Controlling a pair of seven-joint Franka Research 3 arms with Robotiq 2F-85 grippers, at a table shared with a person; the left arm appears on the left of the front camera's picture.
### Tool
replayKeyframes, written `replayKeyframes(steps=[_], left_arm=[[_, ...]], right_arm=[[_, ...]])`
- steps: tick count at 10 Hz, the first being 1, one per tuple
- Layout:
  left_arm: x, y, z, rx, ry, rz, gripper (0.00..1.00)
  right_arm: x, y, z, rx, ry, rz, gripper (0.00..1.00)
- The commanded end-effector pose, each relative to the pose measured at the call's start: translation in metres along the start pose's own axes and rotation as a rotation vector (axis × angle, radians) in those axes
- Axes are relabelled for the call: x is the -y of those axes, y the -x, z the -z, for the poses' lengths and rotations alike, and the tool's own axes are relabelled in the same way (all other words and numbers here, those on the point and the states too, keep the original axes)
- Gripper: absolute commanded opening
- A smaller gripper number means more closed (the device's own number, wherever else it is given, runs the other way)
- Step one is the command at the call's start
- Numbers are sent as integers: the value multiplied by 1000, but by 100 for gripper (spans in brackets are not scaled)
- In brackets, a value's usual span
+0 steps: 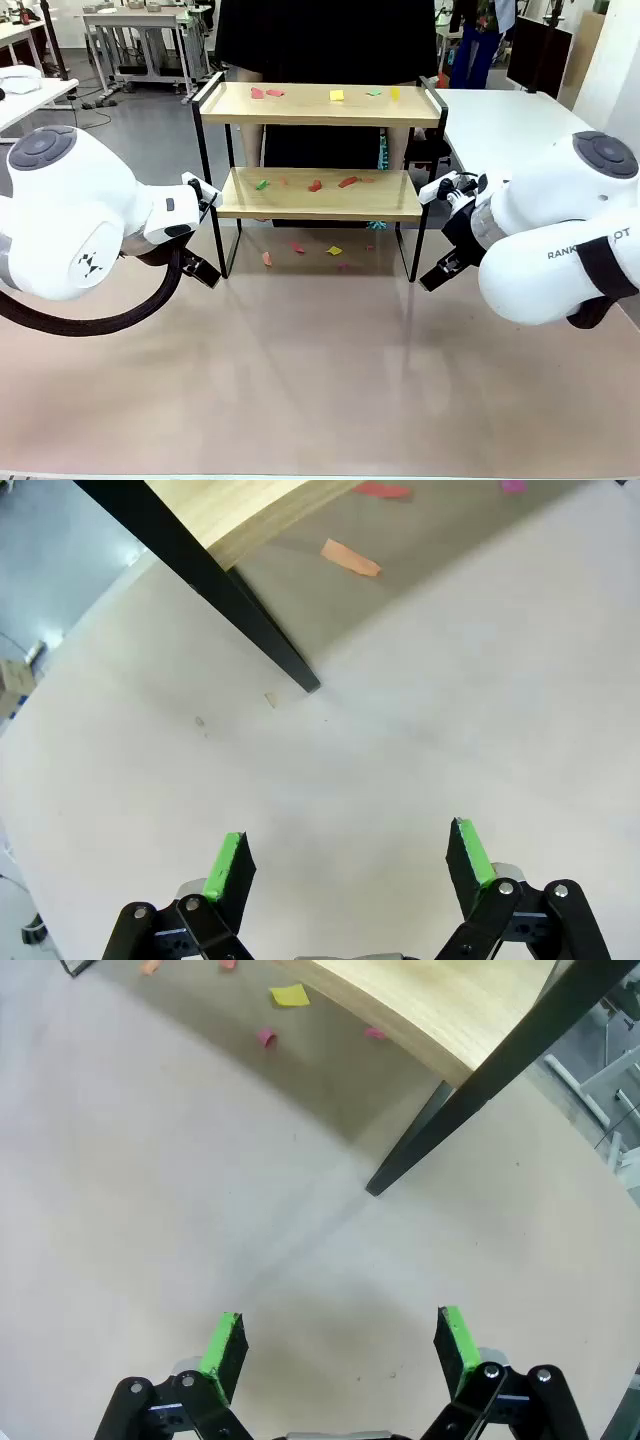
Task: Clean the shelf.
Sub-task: Pick up the Duster handed by the human.
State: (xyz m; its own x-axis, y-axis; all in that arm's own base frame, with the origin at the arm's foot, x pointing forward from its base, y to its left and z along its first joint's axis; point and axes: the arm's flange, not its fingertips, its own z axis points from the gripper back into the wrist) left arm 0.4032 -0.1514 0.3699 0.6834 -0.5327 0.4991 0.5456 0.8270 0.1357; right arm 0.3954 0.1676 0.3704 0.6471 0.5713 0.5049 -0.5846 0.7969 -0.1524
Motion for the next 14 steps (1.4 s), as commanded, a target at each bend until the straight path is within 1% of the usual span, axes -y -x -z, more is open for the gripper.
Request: replayKeyframes(steps=[1,10,11,12,14], left_arm=[[0,0,0,0,0,0,100],[0,0,0,0,0,0,100],[-7,-13,-23,21,67,7,100],[-29,-28,-44,53,103,4,100],[-78,-45,-75,59,207,-4,100]], right_arm=[[0,0,0,0,0,0,100],[0,0,0,0,0,-1,100],[11,-14,-25,50,17,0,100],[31,-30,-50,96,-25,24,100],[68,-37,-90,168,-60,61,100]])
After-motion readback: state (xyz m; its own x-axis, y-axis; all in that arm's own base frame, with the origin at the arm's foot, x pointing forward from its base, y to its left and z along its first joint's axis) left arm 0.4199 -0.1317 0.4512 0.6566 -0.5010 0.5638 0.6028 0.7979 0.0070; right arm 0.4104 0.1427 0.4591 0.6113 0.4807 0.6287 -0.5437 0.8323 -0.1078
